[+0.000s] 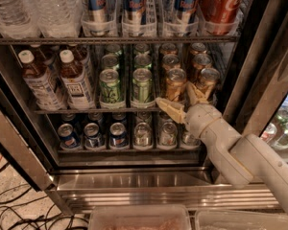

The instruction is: Pick orange can from middle shelf of fridge

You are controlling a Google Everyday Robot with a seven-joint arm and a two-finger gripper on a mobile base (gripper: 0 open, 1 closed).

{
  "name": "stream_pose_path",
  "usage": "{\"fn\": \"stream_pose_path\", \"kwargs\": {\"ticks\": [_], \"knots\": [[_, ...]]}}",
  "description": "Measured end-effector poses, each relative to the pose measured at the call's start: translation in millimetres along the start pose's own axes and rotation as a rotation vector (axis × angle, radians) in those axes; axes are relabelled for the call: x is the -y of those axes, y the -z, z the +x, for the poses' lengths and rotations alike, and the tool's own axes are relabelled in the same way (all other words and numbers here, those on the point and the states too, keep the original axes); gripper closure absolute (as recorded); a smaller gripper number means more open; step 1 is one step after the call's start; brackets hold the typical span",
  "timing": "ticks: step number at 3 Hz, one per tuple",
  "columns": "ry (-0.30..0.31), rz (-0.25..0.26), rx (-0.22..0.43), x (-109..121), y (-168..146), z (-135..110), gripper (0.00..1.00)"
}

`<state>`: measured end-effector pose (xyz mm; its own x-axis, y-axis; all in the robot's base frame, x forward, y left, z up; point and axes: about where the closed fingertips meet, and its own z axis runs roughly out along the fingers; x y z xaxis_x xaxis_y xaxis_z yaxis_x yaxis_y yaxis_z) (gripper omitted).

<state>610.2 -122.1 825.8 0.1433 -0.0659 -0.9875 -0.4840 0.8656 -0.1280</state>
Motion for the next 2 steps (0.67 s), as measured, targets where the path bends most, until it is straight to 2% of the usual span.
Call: {"fn": "stream_pose_path", "kwargs": {"ticks": [2], "knots": [[0.006,-0.005,0.01,0.8,-23.5,-0.1,0.24]]}}
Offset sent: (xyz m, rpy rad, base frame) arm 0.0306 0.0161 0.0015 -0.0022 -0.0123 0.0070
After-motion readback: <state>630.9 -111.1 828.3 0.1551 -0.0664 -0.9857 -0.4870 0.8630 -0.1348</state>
